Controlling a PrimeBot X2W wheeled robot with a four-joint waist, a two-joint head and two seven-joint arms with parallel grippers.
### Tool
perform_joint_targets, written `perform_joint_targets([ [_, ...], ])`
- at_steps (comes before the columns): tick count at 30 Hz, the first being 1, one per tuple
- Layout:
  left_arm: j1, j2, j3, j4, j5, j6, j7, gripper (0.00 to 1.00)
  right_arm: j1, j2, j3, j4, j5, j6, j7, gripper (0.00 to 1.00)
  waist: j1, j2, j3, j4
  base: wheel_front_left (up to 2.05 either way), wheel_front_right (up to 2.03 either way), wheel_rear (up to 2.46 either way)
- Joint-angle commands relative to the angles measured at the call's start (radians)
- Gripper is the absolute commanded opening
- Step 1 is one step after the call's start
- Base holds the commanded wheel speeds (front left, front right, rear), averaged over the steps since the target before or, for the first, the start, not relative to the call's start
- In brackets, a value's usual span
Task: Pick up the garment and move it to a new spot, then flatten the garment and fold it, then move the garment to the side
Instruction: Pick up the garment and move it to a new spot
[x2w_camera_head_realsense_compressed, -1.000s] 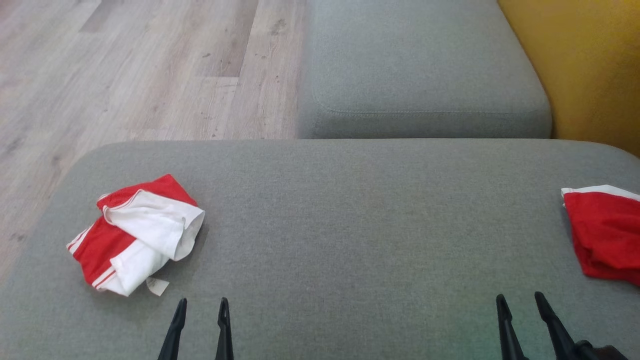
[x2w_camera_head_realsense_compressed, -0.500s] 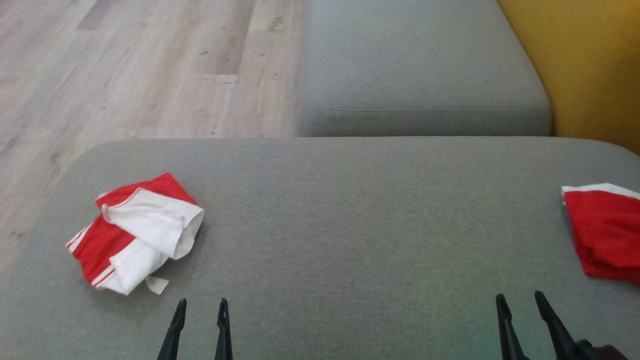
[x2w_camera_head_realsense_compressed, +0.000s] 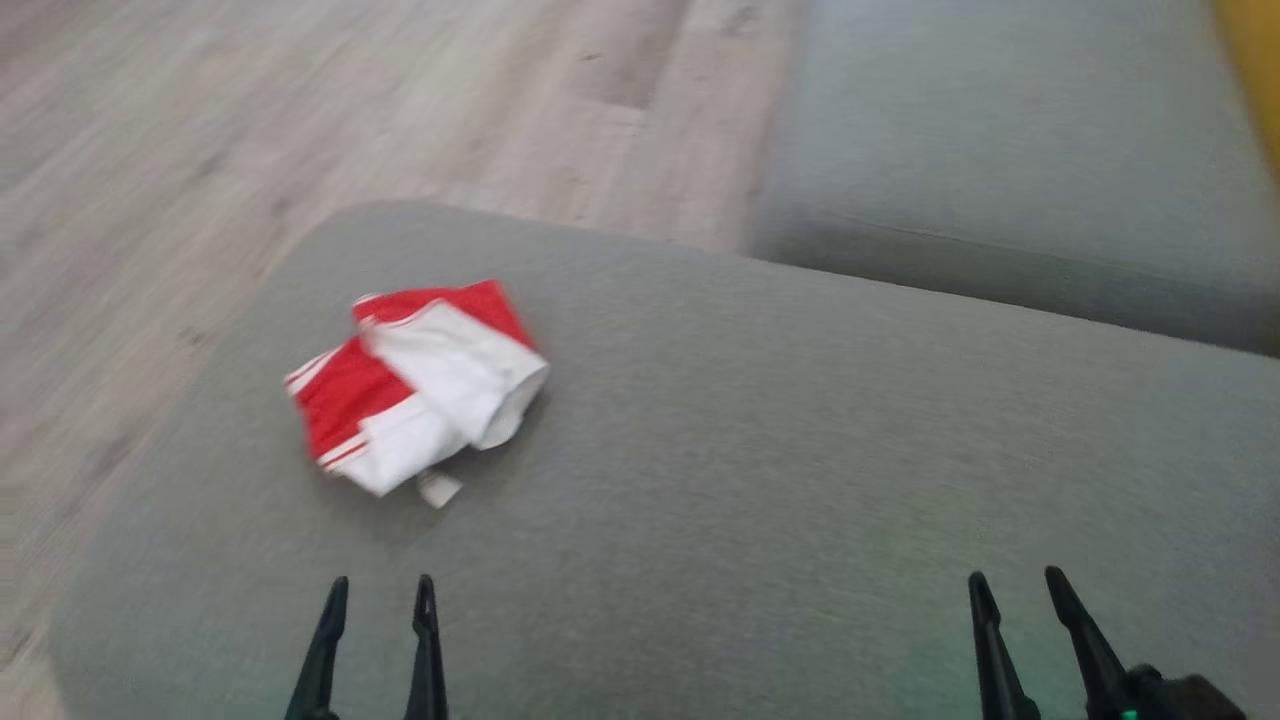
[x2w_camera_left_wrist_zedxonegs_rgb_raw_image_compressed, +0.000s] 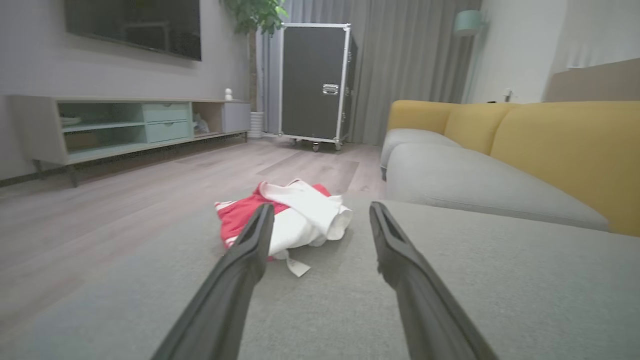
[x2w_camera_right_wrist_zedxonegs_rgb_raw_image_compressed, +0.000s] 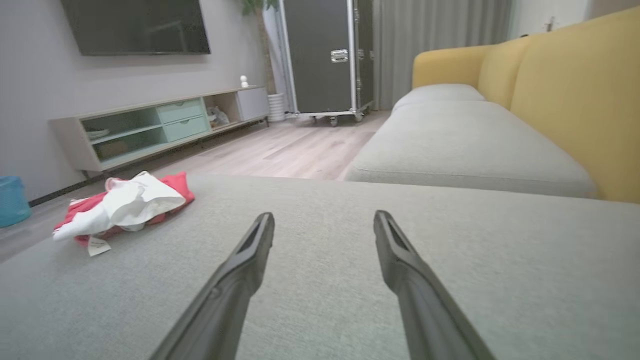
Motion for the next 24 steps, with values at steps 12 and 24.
perform_joint_targets([
  [12, -0.088, -0.006, 0.067, -0.062, -0.003, 0.038, -0.005, 1.0, -0.09, -0.044, 0.044, -0.02, 0.005, -0.001, -0.011, 1.0, -0.0001, -0.0001, 0.09, 0.143, 0.0, 0.0, 0.0],
  [24, -0.529, 0.005, 0.16, -0.005, -0.036, 0.013, -0.005, 1.0, -0.185, -0.277, 0.019, -0.081, 0.006, -0.001, -0.011, 1.0, -0.0001, -0.0001, 0.395, 0.111, 0.0, 0.0, 0.0],
])
